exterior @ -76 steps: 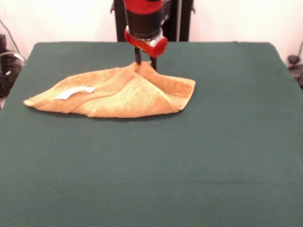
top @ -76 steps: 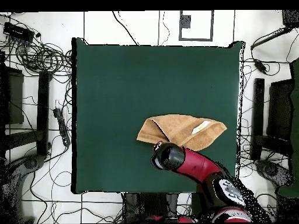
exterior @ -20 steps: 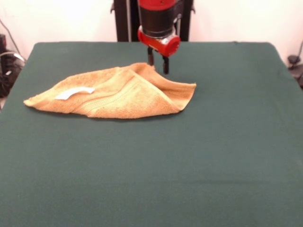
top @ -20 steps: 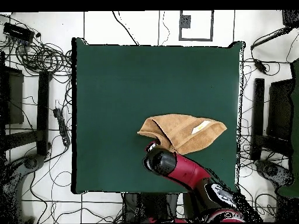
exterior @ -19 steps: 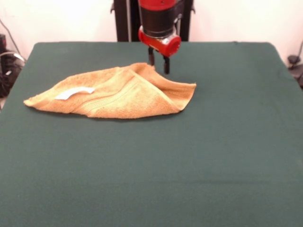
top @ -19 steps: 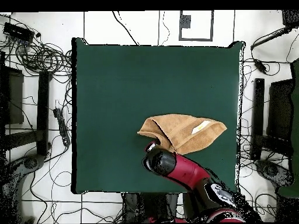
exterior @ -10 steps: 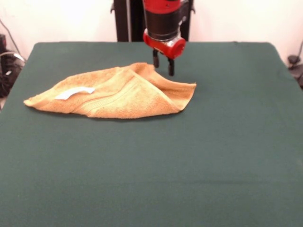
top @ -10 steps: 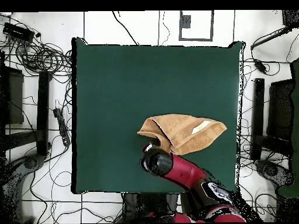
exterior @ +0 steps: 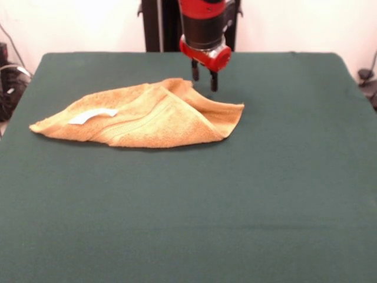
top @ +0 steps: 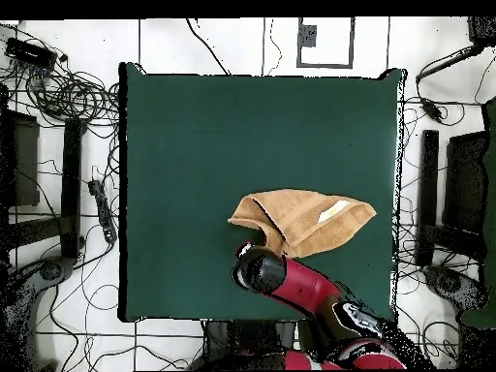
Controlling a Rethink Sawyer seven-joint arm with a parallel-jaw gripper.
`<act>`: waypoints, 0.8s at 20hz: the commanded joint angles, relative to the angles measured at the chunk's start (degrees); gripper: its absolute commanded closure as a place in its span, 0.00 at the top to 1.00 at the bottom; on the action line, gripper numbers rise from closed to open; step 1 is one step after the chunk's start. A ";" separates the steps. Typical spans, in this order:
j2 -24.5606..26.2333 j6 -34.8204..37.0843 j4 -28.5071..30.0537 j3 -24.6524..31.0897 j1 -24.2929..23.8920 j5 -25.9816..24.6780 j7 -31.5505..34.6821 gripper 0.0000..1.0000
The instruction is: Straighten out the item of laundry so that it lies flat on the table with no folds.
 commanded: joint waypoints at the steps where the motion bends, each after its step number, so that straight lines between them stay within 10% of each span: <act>1: -8.92 14.67 0.28 -2.56 4.90 2.80 9.72 1.00; 8: -10.38 17.55 -1.43 -2.72 4.83 2.24 8.89 1.00; 16: 0.64 1.79 -7.63 3.21 0.66 -5.23 -0.27 1.00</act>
